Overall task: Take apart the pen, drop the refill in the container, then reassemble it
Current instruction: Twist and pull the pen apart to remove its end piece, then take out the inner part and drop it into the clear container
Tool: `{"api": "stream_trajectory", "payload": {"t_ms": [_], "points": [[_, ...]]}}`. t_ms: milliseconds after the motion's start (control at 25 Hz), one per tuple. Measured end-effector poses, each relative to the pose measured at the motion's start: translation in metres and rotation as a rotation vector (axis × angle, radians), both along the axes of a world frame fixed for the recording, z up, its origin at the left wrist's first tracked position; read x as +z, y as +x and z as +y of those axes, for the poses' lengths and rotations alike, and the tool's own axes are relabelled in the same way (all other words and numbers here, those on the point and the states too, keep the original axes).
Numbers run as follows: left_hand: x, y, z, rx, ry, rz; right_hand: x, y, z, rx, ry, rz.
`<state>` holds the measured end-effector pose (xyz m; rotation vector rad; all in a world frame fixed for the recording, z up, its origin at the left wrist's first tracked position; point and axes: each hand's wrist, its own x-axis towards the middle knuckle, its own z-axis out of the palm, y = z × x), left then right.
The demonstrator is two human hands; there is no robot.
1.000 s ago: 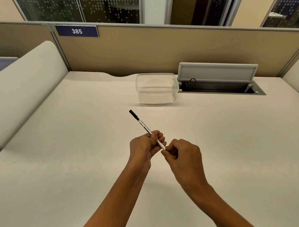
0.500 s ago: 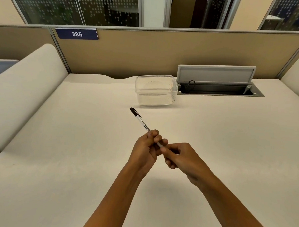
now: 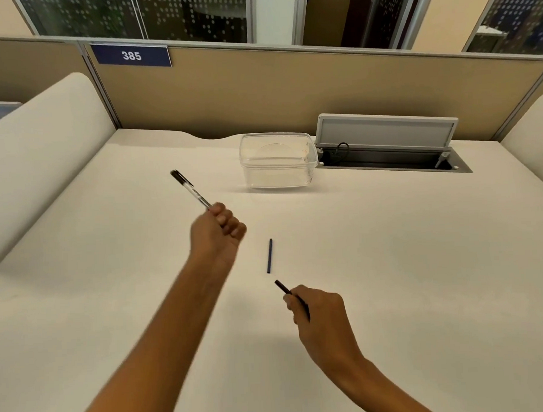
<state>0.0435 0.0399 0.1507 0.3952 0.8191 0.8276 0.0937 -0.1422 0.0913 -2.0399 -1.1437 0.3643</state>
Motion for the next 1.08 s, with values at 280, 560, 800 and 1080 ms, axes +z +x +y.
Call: {"api": "stream_trajectory", "payload": {"t_ms": [280, 560, 800, 1080], "points": [[-0.006, -0.006, -0.004, -0.017, -0.135, -0.128, -0.002, 0.018, 0.006, -0.145, 0.048, 0.158], [-0.021, -0.004, -0.008, -0.086, -0.202, -0.127, -0.012, 0.035, 0.004, -0.260, 0.067, 0.124], [-0.029, -0.007, -0.015, -0.122, -0.228, -0.175, -0.022, 0.055, 0.009, -0.421, 0.137, 0.115], [-0.038, -0.005, -0.018, -0.153, -0.296, -0.191, -0.047, 0.068, 0.016, -0.477, 0.036, -0.038]]}}
